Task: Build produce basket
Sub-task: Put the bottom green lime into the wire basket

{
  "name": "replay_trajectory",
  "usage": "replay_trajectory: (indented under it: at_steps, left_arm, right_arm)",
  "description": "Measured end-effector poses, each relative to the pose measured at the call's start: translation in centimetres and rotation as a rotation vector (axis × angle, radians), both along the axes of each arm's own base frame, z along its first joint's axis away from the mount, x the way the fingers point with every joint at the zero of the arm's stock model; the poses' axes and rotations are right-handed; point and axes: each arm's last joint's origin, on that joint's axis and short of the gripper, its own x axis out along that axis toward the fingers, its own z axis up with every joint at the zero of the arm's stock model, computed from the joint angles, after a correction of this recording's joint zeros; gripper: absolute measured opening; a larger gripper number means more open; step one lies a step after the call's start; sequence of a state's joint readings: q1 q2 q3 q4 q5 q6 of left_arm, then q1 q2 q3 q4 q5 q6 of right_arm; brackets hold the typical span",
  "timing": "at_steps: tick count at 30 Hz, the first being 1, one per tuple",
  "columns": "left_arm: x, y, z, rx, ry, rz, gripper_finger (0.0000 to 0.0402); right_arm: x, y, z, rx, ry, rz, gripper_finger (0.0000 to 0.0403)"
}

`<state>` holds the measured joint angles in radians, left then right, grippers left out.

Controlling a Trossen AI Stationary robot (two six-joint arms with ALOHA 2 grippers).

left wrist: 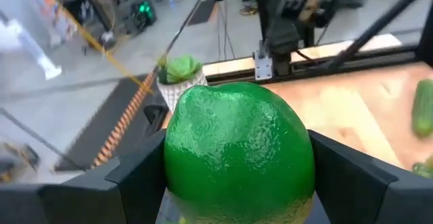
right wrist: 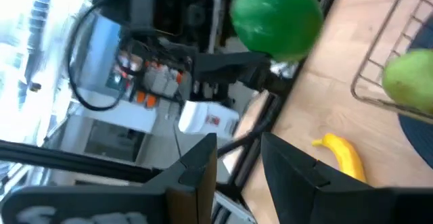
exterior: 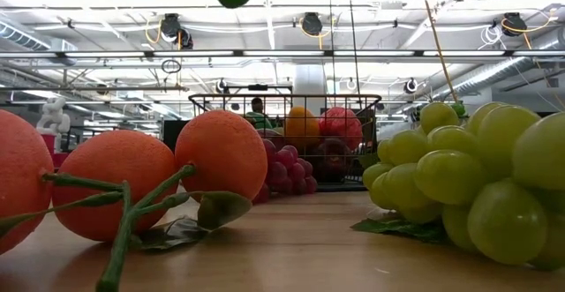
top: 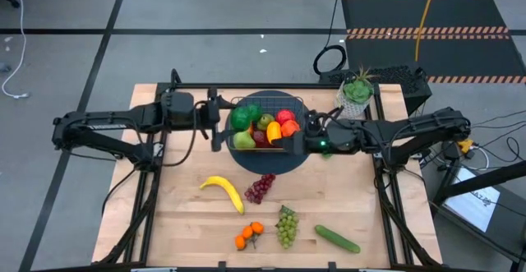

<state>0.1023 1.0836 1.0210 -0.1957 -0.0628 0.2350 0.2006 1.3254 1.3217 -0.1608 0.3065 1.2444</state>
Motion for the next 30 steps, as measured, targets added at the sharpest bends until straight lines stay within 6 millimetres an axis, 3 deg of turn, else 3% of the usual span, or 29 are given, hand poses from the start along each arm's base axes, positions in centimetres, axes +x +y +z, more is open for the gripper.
replay_trajectory:
  at_steps: [10, 18, 24, 30]
  left_arm:
    - [0.7, 0.3, -0.6, -0.496, -0.072, 0.189, 0.0310]
    - [1.6, 0.3, -1.6, -0.754, -0.049, 0.234, 0.0310]
    - [2.4, 1.0, -2.9, -0.790, 0.019, 0.256, 0.0310]
    - [4.3, 2.2, -5.6, -0.643, 0.145, 0.252, 0.0310]
  right_arm:
    - [-1.0, 0.3, 1.0, -0.111, -0.033, -0.011, 0.0109]
    - [-1.8, -0.7, 0.9, -0.145, 0.035, -0.033, 0.0109]
    - [-2.0, -2.1, 0.4, -0.156, 0.105, -0.077, 0.0109]
    - [-2.1, -4.0, 0.2, -0.154, 0.134, -0.105, 0.0109]
